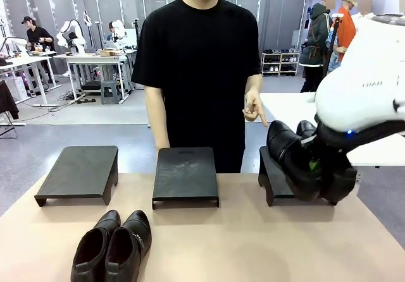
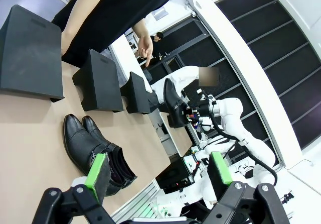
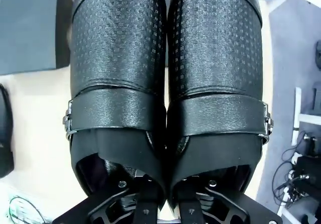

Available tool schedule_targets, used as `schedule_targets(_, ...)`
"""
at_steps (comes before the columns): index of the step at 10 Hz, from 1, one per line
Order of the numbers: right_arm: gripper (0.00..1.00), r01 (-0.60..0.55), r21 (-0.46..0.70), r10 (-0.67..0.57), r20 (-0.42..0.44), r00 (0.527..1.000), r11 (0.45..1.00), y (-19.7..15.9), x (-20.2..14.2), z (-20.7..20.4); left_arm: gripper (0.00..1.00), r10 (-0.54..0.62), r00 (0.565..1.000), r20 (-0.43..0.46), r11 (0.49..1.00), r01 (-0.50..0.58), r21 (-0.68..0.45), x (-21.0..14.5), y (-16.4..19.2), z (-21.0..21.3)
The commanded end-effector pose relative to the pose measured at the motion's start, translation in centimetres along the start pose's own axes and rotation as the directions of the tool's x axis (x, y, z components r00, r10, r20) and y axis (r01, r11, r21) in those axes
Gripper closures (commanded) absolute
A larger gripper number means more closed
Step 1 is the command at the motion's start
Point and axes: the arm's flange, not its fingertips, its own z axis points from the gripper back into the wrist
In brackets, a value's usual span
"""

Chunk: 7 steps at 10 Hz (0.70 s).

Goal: Place the shoes on the stand as instructed by the person.
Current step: Pick up one pair of Shoes and place it on the Shoes Stand indicated by the person.

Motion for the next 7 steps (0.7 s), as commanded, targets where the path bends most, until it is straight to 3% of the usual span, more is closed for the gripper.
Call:
schedule_targets(1, 1.0, -0.023, 0.016, 0.023, 0.004, 1.0, 1.0, -0.5, 3.2, 0.5, 0.0, -0.011, 1.0, -0.004, 1.0, 0.011, -0.012, -0.1, 0.0, 0.1)
schedule_targets(4, 1.0, -0.009, 0.014, 0.009, 0.01, 1.0, 1.0, -2.2, 5.3, 0.6, 0.0, -0.011, 1.0, -0.004, 1.0, 0.011, -0.012, -0.1, 0.0, 0.1)
schedule_targets(7, 1.0, 0.008, 0.01, -0.007, -0.006, 1.0, 1.0, -1.8, 4.7, -0.6, 0.0, -0.011, 1.0, -0.004, 1.0, 0.011, -0.012, -0.1, 0.0, 0.1)
